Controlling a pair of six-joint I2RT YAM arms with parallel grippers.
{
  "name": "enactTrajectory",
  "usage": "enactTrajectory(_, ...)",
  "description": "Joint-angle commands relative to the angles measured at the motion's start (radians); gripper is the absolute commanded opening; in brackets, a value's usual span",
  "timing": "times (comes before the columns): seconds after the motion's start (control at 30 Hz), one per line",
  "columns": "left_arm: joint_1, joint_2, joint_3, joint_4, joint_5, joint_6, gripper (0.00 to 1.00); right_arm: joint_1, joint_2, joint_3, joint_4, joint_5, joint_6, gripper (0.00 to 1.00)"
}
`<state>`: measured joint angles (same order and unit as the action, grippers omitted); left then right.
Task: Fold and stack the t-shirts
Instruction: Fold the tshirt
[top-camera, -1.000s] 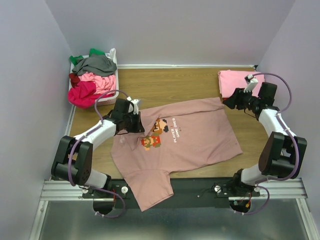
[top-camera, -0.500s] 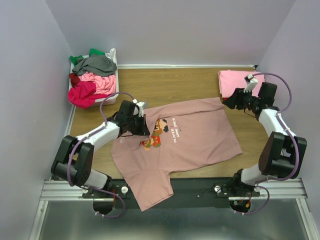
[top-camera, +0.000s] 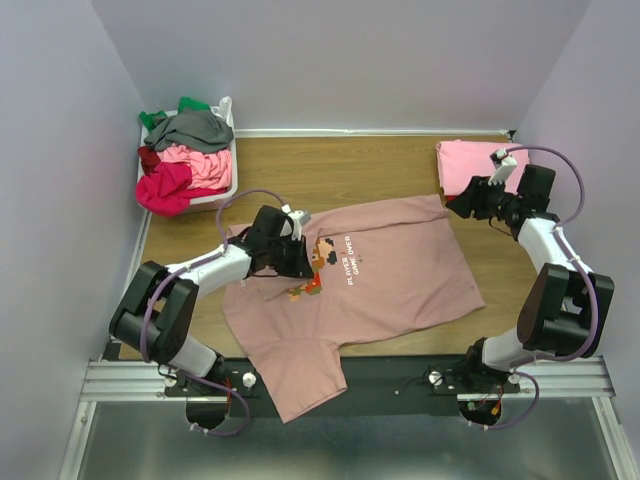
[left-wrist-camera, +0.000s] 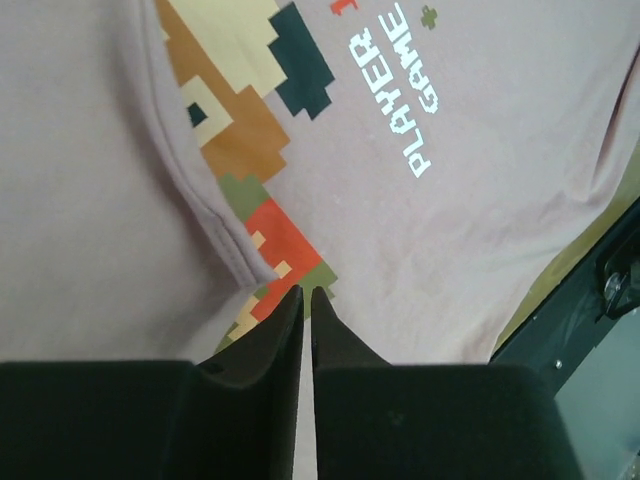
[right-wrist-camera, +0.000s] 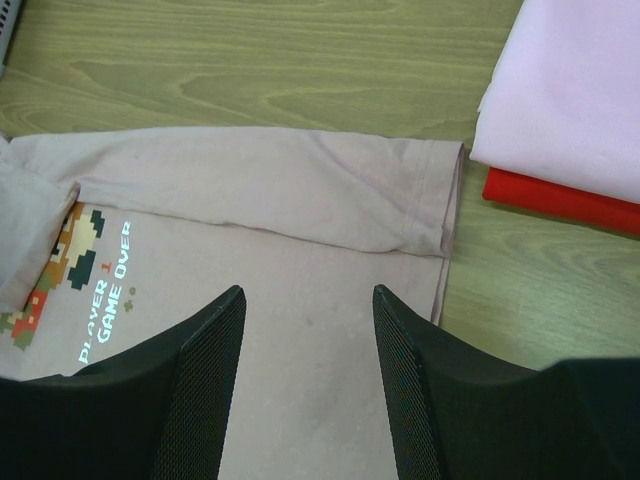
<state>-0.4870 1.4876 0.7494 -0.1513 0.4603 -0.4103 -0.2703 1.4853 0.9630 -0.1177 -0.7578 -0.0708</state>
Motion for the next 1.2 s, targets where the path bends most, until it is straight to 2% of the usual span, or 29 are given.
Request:
enactTrajectory(0.0,-0.021,0.019,-0.018,0.048,0.086,-0.013,0.16,-0.009,0.003,-0.01,-0.019,-0.02,-0.004,0.61)
enactTrajectory(0.1,-0.025,-0.019,-0.015,0.039,0.097,0.002,0.2,-0.009,0.006,-0.01,-0.02,-0.02,-0.006,0.61)
enactTrajectory(0.17,-0.025,-0.074,0.007,0.015,0.02,0.016,0.26,-0.009,0.006,-0.012,-0.02,-0.02,-0.009,0.61)
enactTrajectory(0.27,-0.025,-0.209,0.059,-0.046,-0.119,0.047,0.39,-0.009,0.009,-0.014,-0.025,-0.037,-0.024,0.62)
enactTrajectory(0.3,-0.024,-0.264,0.07,-0.057,-0.209,0.054,0.5,-0.009,0.009,-0.014,-0.031,-0.046,-0.038,0.63)
enactTrajectory(0.4,-0.004,-0.326,0.061,-0.054,-0.314,0.047,0.65,-0.009,0.016,-0.012,-0.045,-0.063,-0.058,0.63)
enactTrajectory(0.47,0.013,-0.311,0.039,-0.039,-0.295,0.031,0.65,-0.009,0.024,-0.007,-0.049,-0.06,-0.061,0.63)
enactTrajectory(0.57,0.018,-0.209,0.021,-0.027,-0.22,-0.002,0.48,-0.009,0.03,-0.004,-0.054,-0.057,-0.066,0.63)
enactTrajectory(0.6,0.016,-0.152,0.016,-0.022,-0.191,-0.015,0.33,-0.009,0.033,-0.004,-0.057,-0.055,-0.066,0.63)
enactTrajectory(0.67,0.018,-0.109,0.007,-0.005,-0.181,-0.025,0.2,-0.009,0.035,-0.004,-0.057,-0.054,-0.066,0.63)
enactTrajectory(0.7,0.016,-0.08,0.004,0.001,-0.181,-0.025,0.09,-0.009,0.036,-0.004,-0.059,-0.052,-0.066,0.63)
enactTrajectory(0.8,0.013,-0.064,-0.001,0.006,-0.227,-0.028,0.03,-0.009,0.039,-0.003,-0.06,-0.054,-0.069,0.63)
enactTrajectory(0.97,0.01,-0.056,0.005,-0.016,-0.307,-0.018,0.01,-0.009,0.049,0.0,-0.063,-0.057,-0.067,0.63)
enactTrajectory(1.17,-0.013,0.023,0.019,-0.005,-0.249,-0.001,0.0,-0.009,0.049,0.003,-0.065,-0.057,-0.066,0.63)
